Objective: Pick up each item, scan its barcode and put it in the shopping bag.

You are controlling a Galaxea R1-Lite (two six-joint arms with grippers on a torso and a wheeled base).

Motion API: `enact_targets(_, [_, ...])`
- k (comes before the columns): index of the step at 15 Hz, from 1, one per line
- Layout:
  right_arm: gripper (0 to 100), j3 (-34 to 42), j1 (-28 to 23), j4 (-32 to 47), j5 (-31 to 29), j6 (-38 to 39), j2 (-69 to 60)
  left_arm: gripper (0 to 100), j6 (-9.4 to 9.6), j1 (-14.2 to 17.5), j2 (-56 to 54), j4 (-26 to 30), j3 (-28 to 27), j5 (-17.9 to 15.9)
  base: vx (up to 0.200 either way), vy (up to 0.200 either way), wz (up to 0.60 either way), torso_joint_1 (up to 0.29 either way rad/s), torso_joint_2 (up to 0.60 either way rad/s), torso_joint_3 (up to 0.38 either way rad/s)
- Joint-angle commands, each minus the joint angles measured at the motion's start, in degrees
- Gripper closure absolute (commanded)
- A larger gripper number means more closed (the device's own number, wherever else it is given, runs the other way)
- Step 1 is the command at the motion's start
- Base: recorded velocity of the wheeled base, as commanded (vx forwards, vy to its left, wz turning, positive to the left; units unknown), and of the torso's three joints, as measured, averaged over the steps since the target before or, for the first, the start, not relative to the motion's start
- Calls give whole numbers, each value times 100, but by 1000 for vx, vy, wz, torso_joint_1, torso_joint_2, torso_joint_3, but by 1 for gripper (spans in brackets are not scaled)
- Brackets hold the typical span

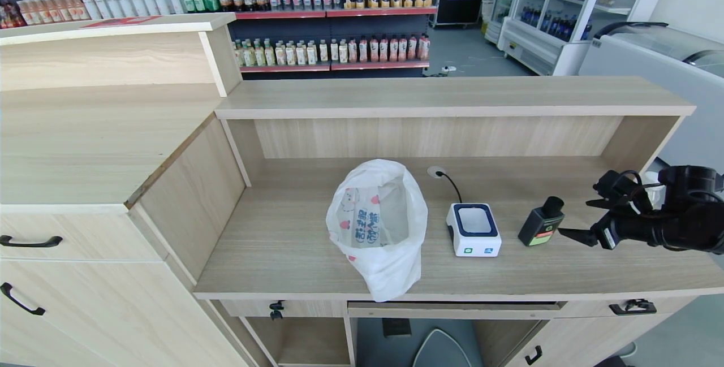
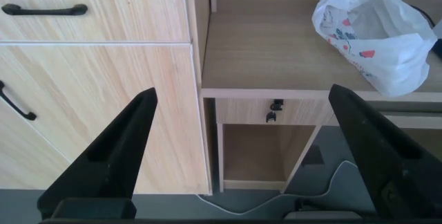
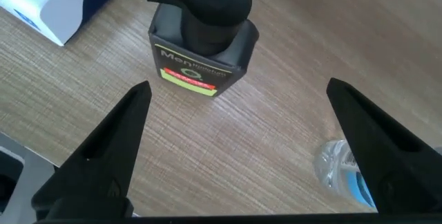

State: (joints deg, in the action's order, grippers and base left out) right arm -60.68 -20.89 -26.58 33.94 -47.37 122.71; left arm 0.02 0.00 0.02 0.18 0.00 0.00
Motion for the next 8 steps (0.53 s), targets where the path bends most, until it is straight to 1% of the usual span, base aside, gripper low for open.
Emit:
enact_targets(1, [0,-427,15,214,104,-44,271,0,-2,0,-2,-1,0,0,0,0,0,0,0,0])
enact_targets(3, [0,-655,59,267,306,-106,438,0,-2,0,-2,-1,0,0,0,0,0,0,0,0])
enact_targets(5, [0,-708,147,267,482,-149,543,0,6,0,-2,-1,0,0,0,0,0,0,0,0])
enact_targets(8, [0,-813,332,267,561,-316,772,0,-2,0,-2,-1,0,0,0,0,0,0,0,0])
